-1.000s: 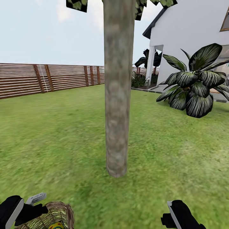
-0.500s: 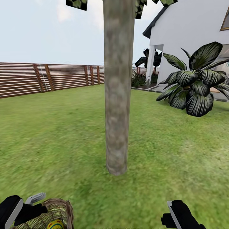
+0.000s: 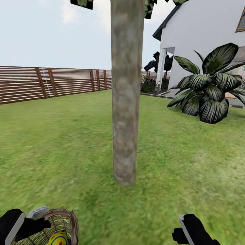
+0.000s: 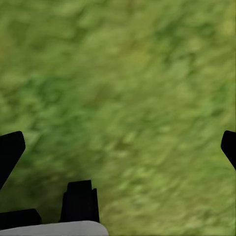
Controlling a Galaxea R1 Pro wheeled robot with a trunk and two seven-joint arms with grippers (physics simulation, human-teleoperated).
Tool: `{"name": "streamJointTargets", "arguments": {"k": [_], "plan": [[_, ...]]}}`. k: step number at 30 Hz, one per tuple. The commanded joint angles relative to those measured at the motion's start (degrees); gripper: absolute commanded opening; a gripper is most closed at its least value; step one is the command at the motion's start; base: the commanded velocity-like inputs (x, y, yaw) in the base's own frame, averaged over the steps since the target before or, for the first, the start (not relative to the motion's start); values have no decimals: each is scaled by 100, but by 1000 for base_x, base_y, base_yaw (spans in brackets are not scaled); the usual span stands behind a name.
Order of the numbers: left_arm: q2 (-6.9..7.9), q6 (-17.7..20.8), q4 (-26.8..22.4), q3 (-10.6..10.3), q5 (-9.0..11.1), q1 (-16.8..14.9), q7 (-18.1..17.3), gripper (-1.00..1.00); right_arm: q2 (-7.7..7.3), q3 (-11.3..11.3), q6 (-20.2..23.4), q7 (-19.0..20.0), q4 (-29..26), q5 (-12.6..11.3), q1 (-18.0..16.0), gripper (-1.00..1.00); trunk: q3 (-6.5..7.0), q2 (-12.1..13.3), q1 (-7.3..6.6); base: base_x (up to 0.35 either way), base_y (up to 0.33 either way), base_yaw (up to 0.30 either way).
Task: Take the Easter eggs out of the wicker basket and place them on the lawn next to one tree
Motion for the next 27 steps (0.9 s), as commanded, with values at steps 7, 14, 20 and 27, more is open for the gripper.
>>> {"name": "streamJointTargets", "arguments": {"k": [7, 14, 20, 27], "plan": [[30, 24, -17, 21, -38, -3, -51, 100, 2, -6, 25, 18, -6, 34, -3, 100, -132, -285, 153, 0, 0, 0], [99, 24, -18, 23, -30, -3, -51, 100, 2, -1, 25, 18, -6, 32, -3, 100, -258, -566, 307, 0, 0, 0], [103, 24, -18, 23, -29, -3, -55, 100, -5, -6, 25, 18, -6, 35, -3, 100, -365, -806, 439, 0, 0, 0], [95, 24, -18, 17, -29, -3, -52, 100, -7, -7, 25, 18, -6, 41, -3, 100, -491, -1087, 593, 0, 0, 0]]}}
